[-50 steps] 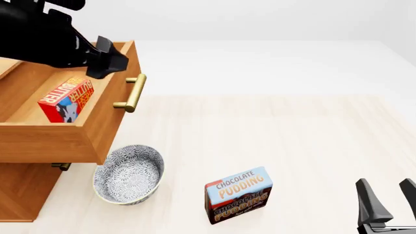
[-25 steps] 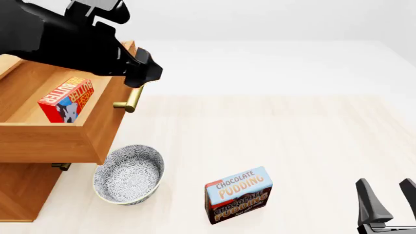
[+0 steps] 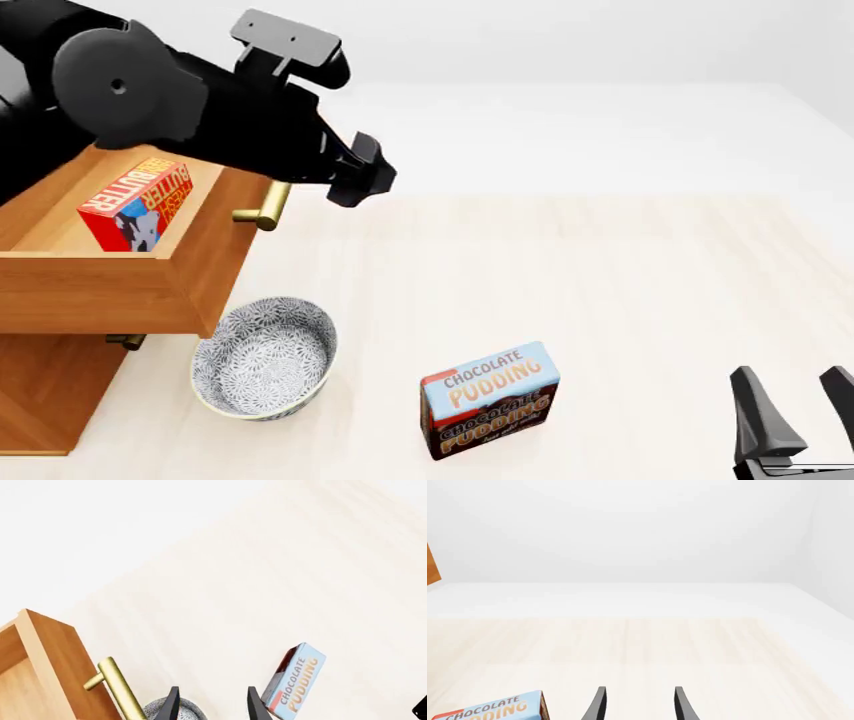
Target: Put the butter at the back in the top drawer of the cabinet and close it.
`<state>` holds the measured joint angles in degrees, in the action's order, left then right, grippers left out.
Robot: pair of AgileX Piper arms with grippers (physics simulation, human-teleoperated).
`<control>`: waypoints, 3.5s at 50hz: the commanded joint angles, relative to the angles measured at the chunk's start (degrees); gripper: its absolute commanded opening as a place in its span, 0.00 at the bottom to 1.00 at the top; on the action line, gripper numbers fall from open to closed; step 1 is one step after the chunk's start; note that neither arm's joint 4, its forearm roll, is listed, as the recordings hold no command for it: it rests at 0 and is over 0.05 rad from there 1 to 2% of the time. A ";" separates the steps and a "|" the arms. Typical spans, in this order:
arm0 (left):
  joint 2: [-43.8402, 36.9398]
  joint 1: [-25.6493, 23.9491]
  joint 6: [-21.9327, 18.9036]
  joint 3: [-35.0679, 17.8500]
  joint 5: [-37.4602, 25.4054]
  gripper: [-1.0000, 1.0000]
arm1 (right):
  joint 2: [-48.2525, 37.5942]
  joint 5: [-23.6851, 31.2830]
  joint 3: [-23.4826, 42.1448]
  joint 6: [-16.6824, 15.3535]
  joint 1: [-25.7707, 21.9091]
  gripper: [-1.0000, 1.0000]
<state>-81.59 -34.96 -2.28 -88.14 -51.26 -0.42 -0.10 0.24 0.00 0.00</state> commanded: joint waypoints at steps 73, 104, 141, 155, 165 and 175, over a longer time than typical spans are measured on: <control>-7.42 1.24 5.22 8.20 9.88 1.00 | 0.00 0.00 0.00 0.00 0.00 1.00; -5.88 3.87 4.43 10.67 10.72 1.00 | 0.00 0.00 0.00 0.00 0.00 1.00; -3.77 6.72 4.27 13.50 11.63 1.00 | 0.00 0.00 0.00 0.00 0.00 1.00; -3.03 8.27 4.22 14.97 12.45 1.00 | 0.00 0.00 0.00 0.00 0.00 1.00; -2.88 9.36 4.30 15.16 12.55 1.00 | 0.00 0.00 0.00 0.00 0.00 1.00; -2.82 10.67 4.32 15.76 13.11 1.00 | 0.00 0.00 0.00 0.00 0.00 1.00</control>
<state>-84.40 -25.64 1.74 -73.12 -38.49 -0.42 -0.10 0.24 0.00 0.00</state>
